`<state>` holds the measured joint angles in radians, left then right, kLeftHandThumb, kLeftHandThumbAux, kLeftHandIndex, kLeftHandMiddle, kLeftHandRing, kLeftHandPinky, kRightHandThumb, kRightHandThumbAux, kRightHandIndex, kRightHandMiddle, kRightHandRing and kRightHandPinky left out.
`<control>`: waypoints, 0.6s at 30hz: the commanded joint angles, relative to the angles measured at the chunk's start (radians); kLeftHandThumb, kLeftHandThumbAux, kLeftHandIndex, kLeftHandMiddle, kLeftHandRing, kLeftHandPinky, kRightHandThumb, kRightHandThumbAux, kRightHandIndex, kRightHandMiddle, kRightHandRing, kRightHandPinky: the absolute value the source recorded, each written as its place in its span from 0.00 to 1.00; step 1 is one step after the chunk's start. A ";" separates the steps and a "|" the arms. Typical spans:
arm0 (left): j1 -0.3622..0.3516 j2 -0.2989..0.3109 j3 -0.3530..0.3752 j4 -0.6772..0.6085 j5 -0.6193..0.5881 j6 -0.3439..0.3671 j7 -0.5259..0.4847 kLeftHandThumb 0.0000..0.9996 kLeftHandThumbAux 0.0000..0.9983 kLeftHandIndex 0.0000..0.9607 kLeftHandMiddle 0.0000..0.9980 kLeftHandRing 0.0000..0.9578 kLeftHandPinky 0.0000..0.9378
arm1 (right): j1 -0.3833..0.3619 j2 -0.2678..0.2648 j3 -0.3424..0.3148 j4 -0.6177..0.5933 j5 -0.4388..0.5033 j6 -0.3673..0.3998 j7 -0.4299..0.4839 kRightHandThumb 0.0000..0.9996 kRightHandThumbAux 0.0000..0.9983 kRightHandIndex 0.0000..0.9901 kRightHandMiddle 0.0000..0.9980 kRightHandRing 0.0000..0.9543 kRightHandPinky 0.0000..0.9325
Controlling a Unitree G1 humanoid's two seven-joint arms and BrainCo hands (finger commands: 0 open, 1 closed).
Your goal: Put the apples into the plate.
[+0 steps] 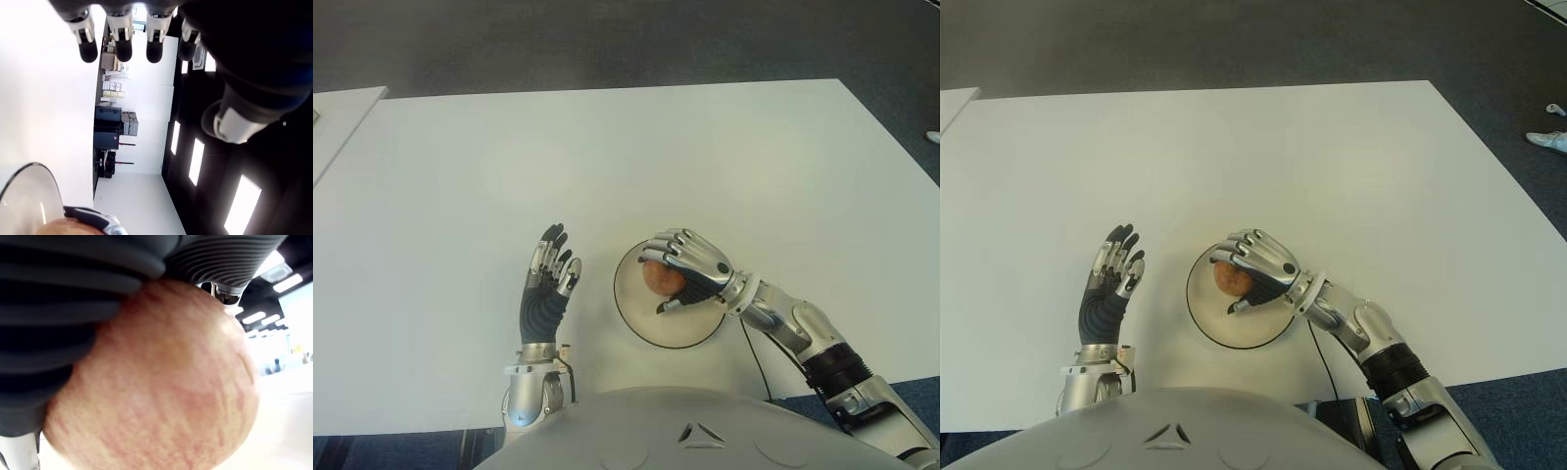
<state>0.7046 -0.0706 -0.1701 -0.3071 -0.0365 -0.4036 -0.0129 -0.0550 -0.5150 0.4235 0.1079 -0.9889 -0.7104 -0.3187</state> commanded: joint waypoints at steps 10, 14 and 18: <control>0.006 0.007 0.003 0.009 0.019 0.019 0.008 0.27 0.61 0.02 0.01 0.02 0.04 | -0.016 -0.091 -0.002 -0.074 0.002 -0.012 0.075 0.15 0.41 0.16 0.18 0.11 0.05; -0.001 0.011 0.009 0.018 0.019 0.015 0.006 0.25 0.60 0.02 0.01 0.02 0.04 | -0.021 -0.114 -0.006 -0.118 0.030 -0.006 0.147 0.06 0.37 0.07 0.10 0.04 0.01; -0.008 0.013 0.016 0.027 0.019 0.015 0.007 0.24 0.60 0.02 0.00 0.01 0.03 | -0.020 -0.121 -0.011 -0.132 0.069 -0.011 0.199 0.02 0.33 0.01 0.03 0.01 0.00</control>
<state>0.7008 -0.0659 -0.1650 -0.3002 -0.0198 -0.3985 -0.0113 -0.0597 -0.6274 0.4172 -0.0045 -0.9608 -0.7143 -0.1612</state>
